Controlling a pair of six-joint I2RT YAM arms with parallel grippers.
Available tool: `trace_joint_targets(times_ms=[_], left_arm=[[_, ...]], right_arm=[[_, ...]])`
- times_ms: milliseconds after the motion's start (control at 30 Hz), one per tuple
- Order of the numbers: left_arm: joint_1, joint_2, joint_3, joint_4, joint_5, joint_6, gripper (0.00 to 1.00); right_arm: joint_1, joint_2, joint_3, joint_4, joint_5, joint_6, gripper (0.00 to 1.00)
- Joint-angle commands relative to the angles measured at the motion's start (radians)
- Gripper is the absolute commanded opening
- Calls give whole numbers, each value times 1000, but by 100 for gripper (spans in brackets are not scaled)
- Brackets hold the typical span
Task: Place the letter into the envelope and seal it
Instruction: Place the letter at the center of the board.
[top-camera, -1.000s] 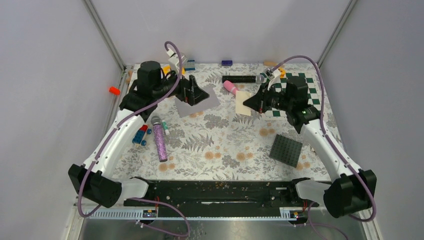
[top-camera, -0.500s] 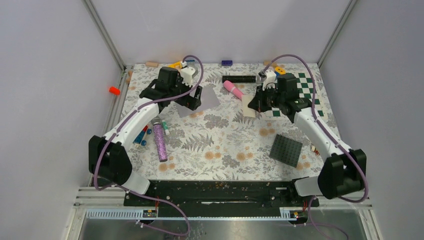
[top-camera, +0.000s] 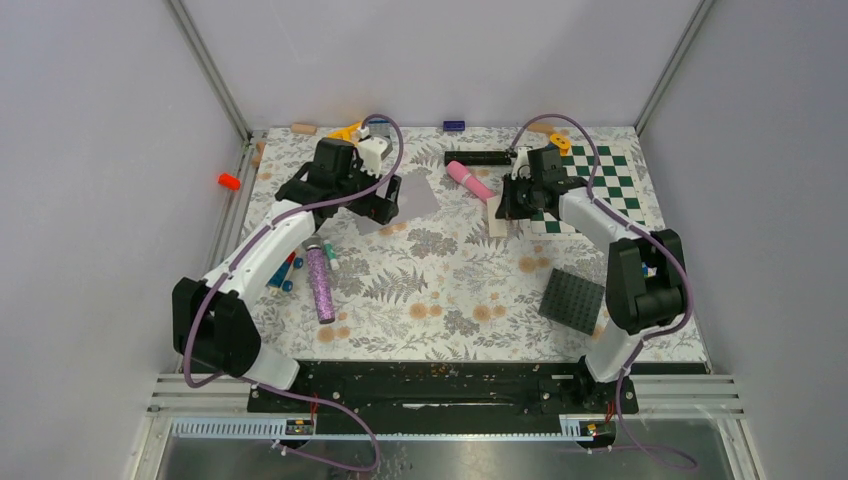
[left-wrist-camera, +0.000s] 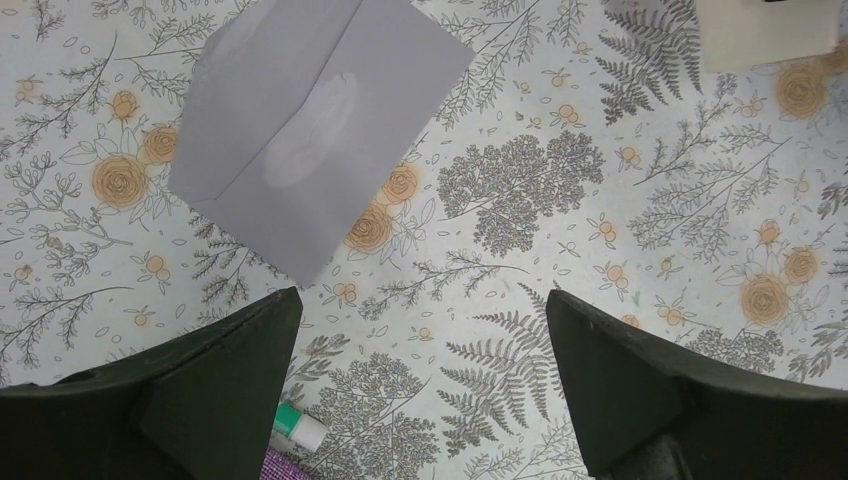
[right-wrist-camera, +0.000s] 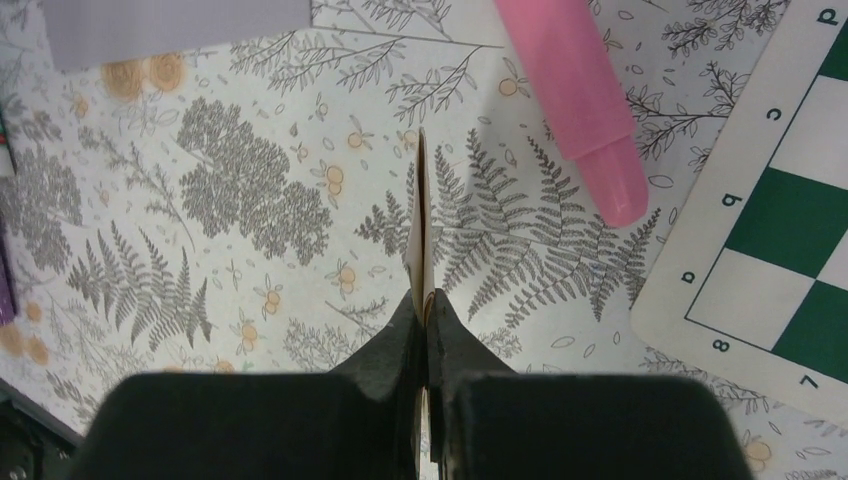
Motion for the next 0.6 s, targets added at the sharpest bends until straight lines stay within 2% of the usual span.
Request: trace_joint_targets(times_ms=[0,467,567], left_arm=[[4,-77,-32,68,11,-33,97],[3,-102,-84,108,38,-56,97],[4,-100,-84,109,45,-58,97]], right_arm=[[1,56,70,83,62,119,0],[-12,170,90,173,179,237,3],[-17,174,83,175,187,239,9]])
